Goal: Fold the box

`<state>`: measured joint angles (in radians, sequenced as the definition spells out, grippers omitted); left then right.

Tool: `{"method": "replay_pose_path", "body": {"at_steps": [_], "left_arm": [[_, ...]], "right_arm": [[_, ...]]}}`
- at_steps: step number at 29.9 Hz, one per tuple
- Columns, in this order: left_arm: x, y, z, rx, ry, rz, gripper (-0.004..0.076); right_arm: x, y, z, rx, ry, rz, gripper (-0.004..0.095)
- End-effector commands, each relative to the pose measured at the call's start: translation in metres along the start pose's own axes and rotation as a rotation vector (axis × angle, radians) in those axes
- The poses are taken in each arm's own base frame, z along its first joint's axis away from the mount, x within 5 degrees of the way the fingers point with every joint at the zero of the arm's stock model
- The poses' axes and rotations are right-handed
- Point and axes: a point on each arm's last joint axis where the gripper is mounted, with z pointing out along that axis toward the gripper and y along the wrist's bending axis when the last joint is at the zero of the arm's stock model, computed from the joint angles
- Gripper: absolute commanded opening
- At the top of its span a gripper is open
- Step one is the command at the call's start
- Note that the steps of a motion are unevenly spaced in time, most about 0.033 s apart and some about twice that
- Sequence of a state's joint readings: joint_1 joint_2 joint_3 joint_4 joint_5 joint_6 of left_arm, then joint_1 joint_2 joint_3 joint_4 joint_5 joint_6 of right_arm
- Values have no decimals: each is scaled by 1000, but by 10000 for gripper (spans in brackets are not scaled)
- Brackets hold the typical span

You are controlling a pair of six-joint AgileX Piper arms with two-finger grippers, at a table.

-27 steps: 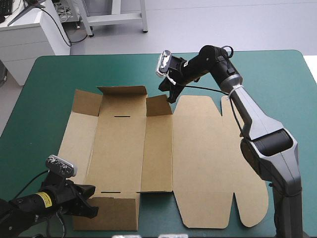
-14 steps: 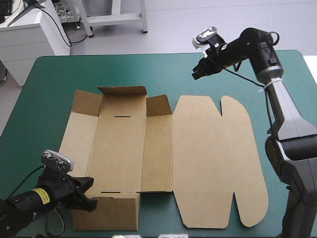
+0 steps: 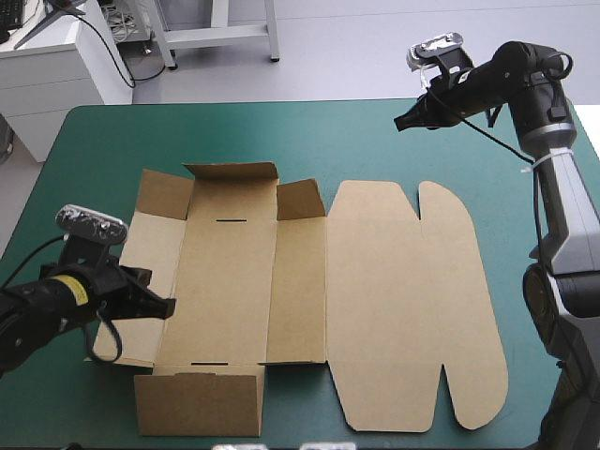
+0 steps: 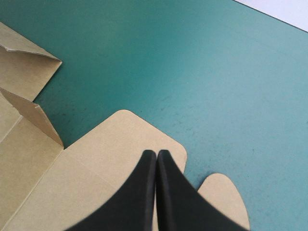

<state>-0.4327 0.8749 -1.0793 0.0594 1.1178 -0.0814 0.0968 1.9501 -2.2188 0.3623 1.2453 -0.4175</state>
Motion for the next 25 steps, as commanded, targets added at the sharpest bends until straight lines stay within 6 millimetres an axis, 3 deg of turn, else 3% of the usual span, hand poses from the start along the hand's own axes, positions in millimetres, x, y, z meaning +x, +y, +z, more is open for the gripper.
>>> {"method": "replay_pose_path", "body": {"at_steps": [1,8,14,19,25], "left_arm": [[-31,0,1,-18,-55,-3,-8],[-72,-5,46,-17,32,59,13],[-89,0,83,53,121,68,13],[-99,28,90,306,92,-80,13],[-87,87,75,315,75,-268,12]], "right_arm": [[-2,8,-39,42,-49,5,-17],[21,9,-41,90,46,26,-17],[45,14,-44,104,127,33,-17],[64,23,-51,90,168,42,-17],[91,36,-63,76,211,47,-17]]}}
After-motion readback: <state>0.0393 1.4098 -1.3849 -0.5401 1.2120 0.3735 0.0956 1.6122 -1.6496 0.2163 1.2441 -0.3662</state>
